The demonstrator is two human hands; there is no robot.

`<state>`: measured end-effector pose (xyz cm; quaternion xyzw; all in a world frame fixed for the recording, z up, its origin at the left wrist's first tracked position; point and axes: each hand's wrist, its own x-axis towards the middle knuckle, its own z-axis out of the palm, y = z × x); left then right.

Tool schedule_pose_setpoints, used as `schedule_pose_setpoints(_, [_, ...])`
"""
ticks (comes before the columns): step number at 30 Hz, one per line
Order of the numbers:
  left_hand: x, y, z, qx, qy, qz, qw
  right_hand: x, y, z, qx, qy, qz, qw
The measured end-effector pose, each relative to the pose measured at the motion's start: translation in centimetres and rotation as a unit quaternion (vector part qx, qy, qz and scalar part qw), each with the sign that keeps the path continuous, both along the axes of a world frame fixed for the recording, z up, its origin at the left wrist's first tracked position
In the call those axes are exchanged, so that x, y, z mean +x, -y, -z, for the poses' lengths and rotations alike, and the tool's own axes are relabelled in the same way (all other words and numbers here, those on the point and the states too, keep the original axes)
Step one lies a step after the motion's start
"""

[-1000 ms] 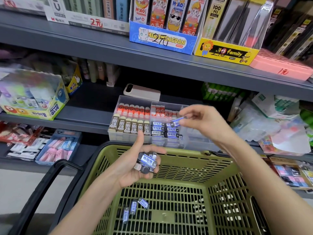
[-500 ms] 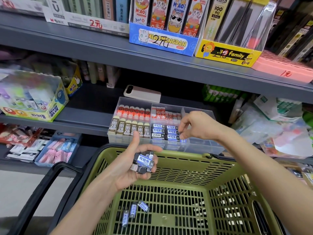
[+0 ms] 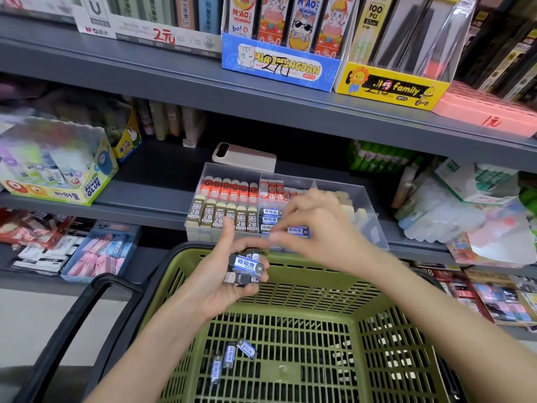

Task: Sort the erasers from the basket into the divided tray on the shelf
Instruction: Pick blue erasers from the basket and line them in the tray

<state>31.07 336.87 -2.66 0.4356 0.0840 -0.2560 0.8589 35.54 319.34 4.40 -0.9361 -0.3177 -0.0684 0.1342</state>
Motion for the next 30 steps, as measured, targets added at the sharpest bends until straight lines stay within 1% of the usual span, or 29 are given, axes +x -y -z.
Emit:
schedule_pose_setpoints(1, [0.0,0.0,0.0,-0.003,-0.001,-0.011,1.000,-1.2,-0.9,0.0,0.011,-0.034,-0.030,0.999])
schedule_pose_setpoints(3, [-0.1,0.0,-0.1,0.002,-0.001,-0.034,0.999,-2.8,-2.1,0.5,-0.005,-0.053,-0.064,0.997])
schedule_pose_setpoints(7, [-0.2,-0.1,-0.1,0.046,0.007,-0.047,0.998,-3.5,-2.3,1.1,-0.010,-0.047,-0.047,0.998])
schedule_pose_setpoints(10, [-0.3,0.1,-0.3,0.048,-0.001,-0.045,0.998,-4.2,-2.0,1.5,0.028,-0.031,-0.044,0.998])
schedule_pose_setpoints(13, [-0.2,0.0,-0.3,0.031,-0.009,-0.062,0.998,-3.7,-1.4,1.4,0.089,-0.028,0.011,0.996])
schedule_pose_setpoints(16, [0.0,-0.4,-0.2,0.039,-0.012,-0.091,0.995,-1.2,-0.1,0.7,0.159,-0.089,0.096,0.978])
schedule_pose_setpoints(17, [0.1,-0.6,-0.2,0.041,-0.012,-0.102,0.994,-0.3,0.2,0.5,0.149,-0.107,0.117,0.976])
schedule_pose_setpoints(18, [0.1,-0.7,-0.2,0.040,-0.012,-0.112,0.993,0.6,0.5,0.6,0.116,-0.123,0.130,0.977])
schedule_pose_setpoints(20, [0.1,-0.8,-0.3,0.027,-0.010,-0.131,0.991,2.2,0.5,0.8,0.036,-0.167,0.131,0.977])
schedule_pose_setpoints(21, [0.1,-0.8,-0.4,0.017,-0.005,-0.138,0.990,2.8,0.4,0.9,0.016,-0.195,0.122,0.973])
schedule_pose_setpoints(23, [0.0,-0.7,-0.4,-0.006,0.010,-0.146,0.989,3.9,0.3,1.0,0.011,-0.244,0.102,0.964])
schedule_pose_setpoints(27, [-0.1,-0.7,-0.5,-0.030,0.039,-0.175,0.983,4.6,-0.2,0.9,0.030,-0.310,0.070,0.948])
schedule_pose_setpoints(29, [-0.1,-0.8,-0.5,-0.030,0.053,-0.194,0.979,4.6,-0.3,0.9,0.025,-0.309,0.069,0.948])
schedule_pose_setpoints(30, [-0.1,-0.9,-0.5,-0.026,0.059,-0.203,0.977,4.4,-0.3,0.9,0.006,-0.286,0.071,0.956])
